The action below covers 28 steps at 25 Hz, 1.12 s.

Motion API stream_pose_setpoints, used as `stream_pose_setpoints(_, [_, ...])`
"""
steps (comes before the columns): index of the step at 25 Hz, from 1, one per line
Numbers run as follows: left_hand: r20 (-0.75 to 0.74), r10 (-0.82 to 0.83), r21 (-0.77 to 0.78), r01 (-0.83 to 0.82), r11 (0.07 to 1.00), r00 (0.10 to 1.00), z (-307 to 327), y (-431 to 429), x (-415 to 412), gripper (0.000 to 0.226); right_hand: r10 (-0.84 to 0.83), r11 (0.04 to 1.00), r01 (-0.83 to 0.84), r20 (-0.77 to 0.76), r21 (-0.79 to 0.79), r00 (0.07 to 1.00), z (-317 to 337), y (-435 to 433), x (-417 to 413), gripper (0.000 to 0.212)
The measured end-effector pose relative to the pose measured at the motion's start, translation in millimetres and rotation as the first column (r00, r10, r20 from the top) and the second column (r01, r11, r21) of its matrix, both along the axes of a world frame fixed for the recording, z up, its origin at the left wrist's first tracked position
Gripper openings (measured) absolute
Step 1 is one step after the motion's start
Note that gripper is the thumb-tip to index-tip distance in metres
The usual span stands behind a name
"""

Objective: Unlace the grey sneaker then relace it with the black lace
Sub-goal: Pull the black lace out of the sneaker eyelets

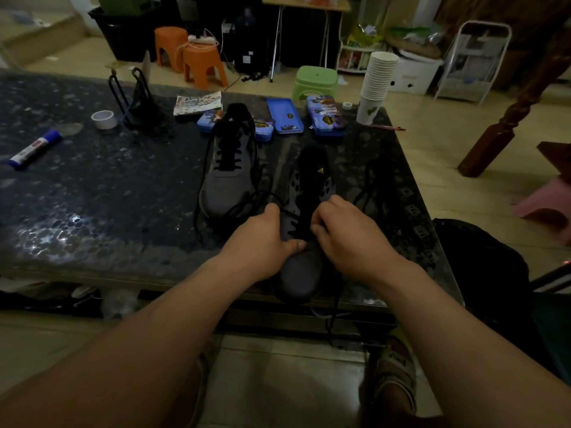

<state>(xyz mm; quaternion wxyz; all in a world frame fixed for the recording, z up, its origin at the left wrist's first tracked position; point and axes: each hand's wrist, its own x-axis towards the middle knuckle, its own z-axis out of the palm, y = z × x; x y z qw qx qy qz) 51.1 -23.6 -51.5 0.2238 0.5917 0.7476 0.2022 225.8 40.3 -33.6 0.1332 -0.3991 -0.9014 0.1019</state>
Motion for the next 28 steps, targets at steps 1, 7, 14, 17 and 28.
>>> stream_pose_setpoints(1, [0.016,0.006,-0.002,-0.006,1.000,1.000,-1.6,0.5,-0.4,0.048,-0.020,0.999,0.021,0.026,-0.041,0.999,2.8,-0.3,-1.1,0.008])
stream_pose_setpoints(7, [0.034,0.017,-0.009,-0.016,1.000,0.999,-9.3,3.9,-2.9,0.048,-0.304,0.814,0.210,-0.089,-0.542,0.948,4.4,-19.4,-7.8,0.033])
stream_pose_setpoints(14, [0.059,-0.002,0.006,0.002,1.000,0.998,-10.8,4.9,-3.9,0.048,-0.419,0.842,0.357,-0.075,-0.404,0.905,-4.7,-11.3,-7.4,0.040])
stream_pose_setpoints(17, [0.097,0.008,0.006,-0.009,1.000,0.995,-14.6,5.9,-5.6,0.050,-0.438,0.792,0.319,-0.119,-0.520,0.891,5.6,-10.1,-8.5,0.035])
stream_pose_setpoints(28, [0.107,0.013,-0.005,-0.013,1.000,0.994,-13.1,8.0,-3.1,0.050,-0.539,0.774,0.402,-0.174,-0.490,0.825,-0.6,-13.1,-9.6,0.052])
